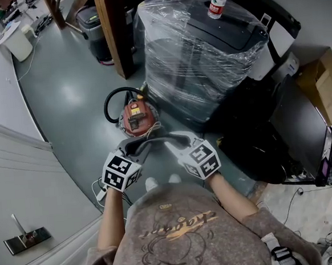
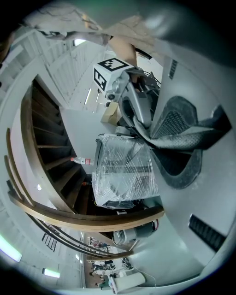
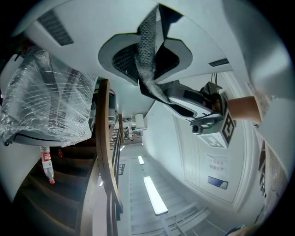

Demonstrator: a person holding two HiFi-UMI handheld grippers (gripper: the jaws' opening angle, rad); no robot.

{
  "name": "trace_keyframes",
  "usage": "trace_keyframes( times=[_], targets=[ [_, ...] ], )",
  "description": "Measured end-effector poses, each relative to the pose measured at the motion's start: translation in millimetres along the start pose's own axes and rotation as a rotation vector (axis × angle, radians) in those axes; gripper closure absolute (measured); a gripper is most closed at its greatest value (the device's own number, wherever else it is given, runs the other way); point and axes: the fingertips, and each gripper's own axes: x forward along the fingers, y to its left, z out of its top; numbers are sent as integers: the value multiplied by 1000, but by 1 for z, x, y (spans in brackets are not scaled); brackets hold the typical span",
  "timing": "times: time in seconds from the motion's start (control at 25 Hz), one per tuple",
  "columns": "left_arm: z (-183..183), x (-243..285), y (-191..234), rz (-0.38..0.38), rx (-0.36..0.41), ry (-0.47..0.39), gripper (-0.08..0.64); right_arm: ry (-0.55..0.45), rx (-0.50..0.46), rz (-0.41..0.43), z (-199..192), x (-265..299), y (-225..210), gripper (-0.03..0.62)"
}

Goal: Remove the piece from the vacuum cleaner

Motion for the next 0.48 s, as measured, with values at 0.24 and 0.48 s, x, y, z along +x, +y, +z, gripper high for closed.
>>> trace_keyframes(
  times=[0.24,0.48],
  targets=[
    [-1,2,0,6,-6,1,497,3,-2,6,-1,0,-2,525],
    [-3,3,0,10,-14,4,499,11,0,15,-3,2,-3,523]
  ],
)
